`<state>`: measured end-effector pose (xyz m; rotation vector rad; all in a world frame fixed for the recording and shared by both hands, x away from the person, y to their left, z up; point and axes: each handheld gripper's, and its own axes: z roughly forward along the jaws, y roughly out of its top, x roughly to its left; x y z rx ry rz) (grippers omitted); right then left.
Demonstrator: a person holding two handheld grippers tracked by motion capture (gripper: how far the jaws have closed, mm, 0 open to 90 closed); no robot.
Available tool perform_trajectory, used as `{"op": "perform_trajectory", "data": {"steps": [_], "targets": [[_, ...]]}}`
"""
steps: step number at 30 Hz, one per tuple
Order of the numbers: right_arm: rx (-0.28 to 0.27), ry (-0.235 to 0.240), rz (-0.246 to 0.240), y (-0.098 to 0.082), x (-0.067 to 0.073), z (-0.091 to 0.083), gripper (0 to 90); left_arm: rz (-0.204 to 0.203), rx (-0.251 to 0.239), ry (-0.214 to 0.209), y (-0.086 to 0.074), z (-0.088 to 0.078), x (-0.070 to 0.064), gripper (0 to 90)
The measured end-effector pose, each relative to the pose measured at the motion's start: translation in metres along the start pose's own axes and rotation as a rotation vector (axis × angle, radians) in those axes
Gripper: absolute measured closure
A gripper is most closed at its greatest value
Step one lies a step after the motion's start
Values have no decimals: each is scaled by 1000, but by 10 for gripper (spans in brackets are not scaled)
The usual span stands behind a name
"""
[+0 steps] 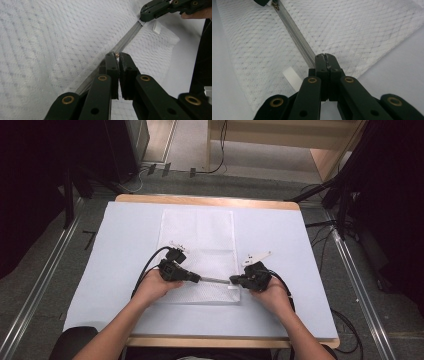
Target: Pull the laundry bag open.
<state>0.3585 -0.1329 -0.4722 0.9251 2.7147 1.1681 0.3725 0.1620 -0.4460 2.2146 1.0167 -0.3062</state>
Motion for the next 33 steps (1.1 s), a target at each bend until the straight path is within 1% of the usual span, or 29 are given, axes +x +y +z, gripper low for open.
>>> {"op": "perform_trajectory", "data": {"steps": [6,8,9,11,13,14,15,19,21,22,25,27,29,33], "targets": [[5,9,-10,1,-1,0,900,-8,-6,2,-3,-6,2,880],[5,12,-12,1,-1,1,900,-3,1,2,-4,-7,3,880],[5,12,-11,1,-1,1,900,-3,2,9,-5,-7,3,880],[3,3,-7,1,0,0,900,-7,4,9,-6,-9,4,880],[4,2,-19,1,0,1,900,-18,0,9,-6,-11,5,880],[4,5,-12,1,0,0,900,-16,3,13,-7,-13,6,880],[4,10,-8,0,0,0,900,-23,-4,13,-8,-15,7,880],[3,13,-10,0,-1,0,900,-27,-8,2,-9,-19,8,880],[4,13,-9,0,-1,0,900,-13,3,15,-10,-19,7,879],[3,13,-7,0,0,0,900,-11,1,24,-10,-19,7,880],[-4,-1,-18,0,1,0,900,-13,7,27,-11,-22,8,880],[-5,-4,-33,0,1,1,900,-22,2,28,-12,-24,10,880],[-4,-2,-29,0,1,1,900,-21,2,33,-12,-26,12,880],[-2,-1,-23,0,1,0,900,-31,-4,39,-14,-31,15,880]]}}
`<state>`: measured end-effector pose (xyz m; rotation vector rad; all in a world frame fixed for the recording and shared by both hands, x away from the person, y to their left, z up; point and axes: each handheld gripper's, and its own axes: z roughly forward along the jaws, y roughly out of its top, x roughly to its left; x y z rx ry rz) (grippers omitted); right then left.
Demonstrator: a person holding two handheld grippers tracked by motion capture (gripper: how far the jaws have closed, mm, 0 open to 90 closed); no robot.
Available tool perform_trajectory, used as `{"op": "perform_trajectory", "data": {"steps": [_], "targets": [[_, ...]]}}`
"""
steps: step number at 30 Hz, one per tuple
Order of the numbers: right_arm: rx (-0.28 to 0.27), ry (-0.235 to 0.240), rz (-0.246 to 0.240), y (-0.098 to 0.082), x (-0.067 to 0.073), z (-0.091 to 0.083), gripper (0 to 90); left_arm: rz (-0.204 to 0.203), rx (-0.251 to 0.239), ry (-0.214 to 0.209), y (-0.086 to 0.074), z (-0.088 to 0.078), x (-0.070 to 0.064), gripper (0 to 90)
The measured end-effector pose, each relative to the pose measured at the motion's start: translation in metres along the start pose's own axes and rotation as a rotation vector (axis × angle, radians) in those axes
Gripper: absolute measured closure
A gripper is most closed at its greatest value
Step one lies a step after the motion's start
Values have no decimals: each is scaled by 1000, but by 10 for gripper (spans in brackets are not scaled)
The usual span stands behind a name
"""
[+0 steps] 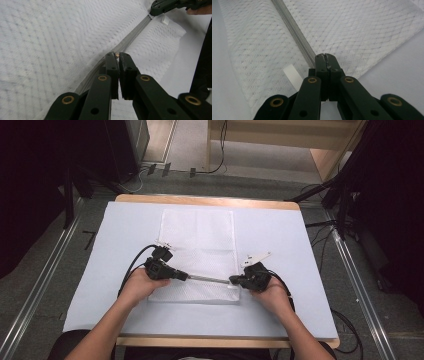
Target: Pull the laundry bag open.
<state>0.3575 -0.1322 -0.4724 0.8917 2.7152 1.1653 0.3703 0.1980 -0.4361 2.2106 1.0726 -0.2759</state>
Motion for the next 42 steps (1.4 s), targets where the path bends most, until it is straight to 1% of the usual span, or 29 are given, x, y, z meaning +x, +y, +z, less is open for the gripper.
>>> {"op": "perform_trajectory", "data": {"steps": [4,6,10,15,16,22,23,24,27,31,32,35,37,38,39,40,42], "targets": [[3,4,3,0,-1,0,900,-2,-2,4,-3,-7,3,880],[2,6,-3,0,-1,0,900,1,0,9,-5,-10,4,880],[2,7,0,0,-1,0,900,-16,-7,7,-11,-18,10,879],[-1,5,-7,0,-1,0,900,-25,-14,7,-16,-26,14,879],[-3,4,-6,0,-1,0,900,-25,-12,14,-18,-28,16,879],[-2,5,0,0,-1,0,900,-51,-19,18,-26,-38,24,879],[-2,7,1,0,-1,0,900,-60,-20,16,-27,-40,26,880],[-3,7,2,0,-1,0,900,-60,-22,15,-29,-42,28,879],[-2,8,2,0,-1,0,900,-76,-19,23,-34,-47,33,879],[0,9,5,0,-1,0,900,-99,-31,22,-41,-55,39,880],[0,10,4,0,-1,0,900,-99,-29,32,-43,-56,41,879],[-1,11,7,0,-2,0,900,-121,-29,49,-49,-61,46,879],[1,11,7,0,-2,0,900,-137,-38,46,-54,-65,51,879],[1,13,7,0,-2,0,900,-148,-39,56,-56,-67,52,879],[2,14,6,0,-2,0,900,-144,-31,61,-57,-69,54,879],[2,13,5,0,-2,0,900,-154,-35,71,-60,-70,56,879],[3,13,10,0,-2,0,900,-154,-35,80,-63,-73,58,880]]}}
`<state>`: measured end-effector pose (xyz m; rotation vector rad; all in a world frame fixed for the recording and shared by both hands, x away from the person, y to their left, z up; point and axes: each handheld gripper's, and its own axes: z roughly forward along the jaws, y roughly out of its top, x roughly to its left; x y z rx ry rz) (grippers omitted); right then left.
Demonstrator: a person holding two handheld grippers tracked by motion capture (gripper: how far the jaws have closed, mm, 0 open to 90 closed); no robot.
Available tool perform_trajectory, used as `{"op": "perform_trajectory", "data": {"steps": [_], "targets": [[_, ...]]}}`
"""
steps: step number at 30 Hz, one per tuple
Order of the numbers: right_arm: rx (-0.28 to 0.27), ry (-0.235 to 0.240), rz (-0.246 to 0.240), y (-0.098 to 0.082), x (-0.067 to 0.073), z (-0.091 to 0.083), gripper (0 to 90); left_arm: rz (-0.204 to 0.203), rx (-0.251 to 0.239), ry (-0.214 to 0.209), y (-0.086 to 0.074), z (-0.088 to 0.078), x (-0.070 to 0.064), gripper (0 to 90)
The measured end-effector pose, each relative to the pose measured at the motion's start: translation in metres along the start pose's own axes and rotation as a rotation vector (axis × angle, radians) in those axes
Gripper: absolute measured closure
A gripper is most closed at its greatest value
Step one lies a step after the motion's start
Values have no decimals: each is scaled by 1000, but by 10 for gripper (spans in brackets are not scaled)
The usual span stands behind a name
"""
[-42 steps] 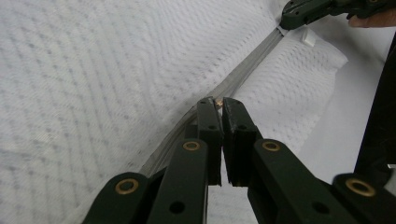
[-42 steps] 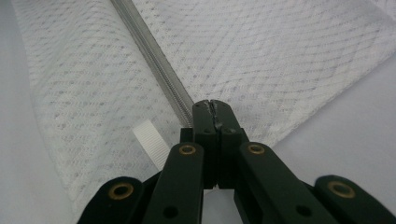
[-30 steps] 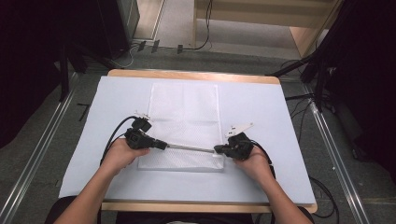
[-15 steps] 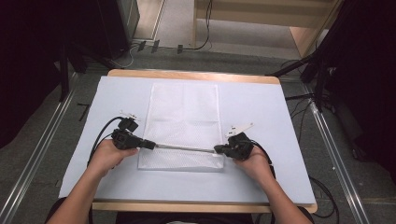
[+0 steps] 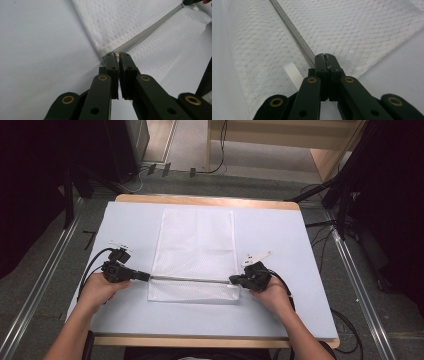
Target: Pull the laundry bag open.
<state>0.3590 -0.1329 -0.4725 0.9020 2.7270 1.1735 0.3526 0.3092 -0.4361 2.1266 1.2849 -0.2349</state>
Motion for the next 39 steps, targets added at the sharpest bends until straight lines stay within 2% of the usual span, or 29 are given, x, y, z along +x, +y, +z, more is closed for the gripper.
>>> {"op": "perform_trajectory", "data": {"steps": [7,9,10,12,14,19,25,27,30,32,39], "targets": [[1,2,0,0,0,0,900,6,-18,7,-3,-2,0,876],[-2,-1,-6,1,-1,0,895,25,-21,17,-3,0,-2,869],[-1,3,-3,1,-1,0,869,39,-25,21,-4,0,-2,865],[12,33,28,3,-1,-1,775,35,-46,9,-4,0,-2,805],[10,35,18,5,0,-1,735,45,-62,5,-5,0,-1,745],[-46,28,34,9,-1,-7,623,51,-98,7,-5,-2,-1,650],[-91,-19,71,7,-10,-13,513,77,-169,29,-6,-9,0,558],[-98,-36,79,6,-13,-13,480,83,-196,49,-6,-11,2,494],[-102,-59,85,3,-18,-14,444,84,-223,82,-6,-13,5,426],[-109,-73,93,2,-22,-16,425,70,-245,94,-6,-15,8,385],[-126,-130,144,-3,-33,-22,378,46,-255,151,-7,-16,18,349]]}}
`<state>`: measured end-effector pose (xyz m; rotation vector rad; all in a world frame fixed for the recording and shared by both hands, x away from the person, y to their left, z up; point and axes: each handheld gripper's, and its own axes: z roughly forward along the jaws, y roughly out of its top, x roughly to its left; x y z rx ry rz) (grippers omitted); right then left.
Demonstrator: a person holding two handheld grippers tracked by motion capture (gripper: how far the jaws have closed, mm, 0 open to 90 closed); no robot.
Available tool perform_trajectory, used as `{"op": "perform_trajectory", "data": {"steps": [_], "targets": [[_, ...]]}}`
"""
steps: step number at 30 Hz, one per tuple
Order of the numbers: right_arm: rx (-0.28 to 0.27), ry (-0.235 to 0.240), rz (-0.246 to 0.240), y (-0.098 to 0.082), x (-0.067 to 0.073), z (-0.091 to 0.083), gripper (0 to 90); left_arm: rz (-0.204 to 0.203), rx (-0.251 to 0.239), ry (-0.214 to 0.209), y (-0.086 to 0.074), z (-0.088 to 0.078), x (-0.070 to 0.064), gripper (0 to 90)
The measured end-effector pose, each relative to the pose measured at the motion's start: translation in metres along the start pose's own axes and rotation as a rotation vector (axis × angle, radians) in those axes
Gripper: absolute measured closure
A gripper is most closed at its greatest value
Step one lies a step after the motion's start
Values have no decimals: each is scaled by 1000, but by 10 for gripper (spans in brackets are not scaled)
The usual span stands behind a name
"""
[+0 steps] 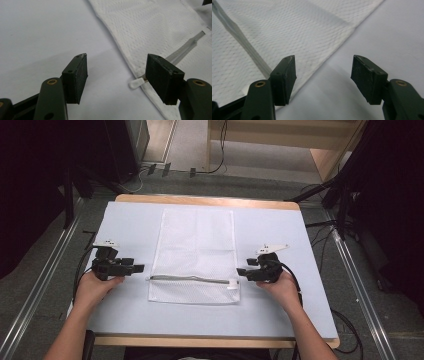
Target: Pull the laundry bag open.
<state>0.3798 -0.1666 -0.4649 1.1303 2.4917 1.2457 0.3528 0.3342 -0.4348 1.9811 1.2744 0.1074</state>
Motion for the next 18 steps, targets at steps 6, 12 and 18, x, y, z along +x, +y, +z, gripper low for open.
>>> {"op": "perform_trajectory", "data": {"steps": [6,12,18], "targets": [[-11,-57,27,-3,-11,-6,366,-4,-20,45,0,4,10,299],[-5,-100,60,-7,-23,-9,352,-3,-13,105,0,7,18,268],[1,-149,62,-12,-30,-9,301,32,-9,186,-2,9,21,235]]}}
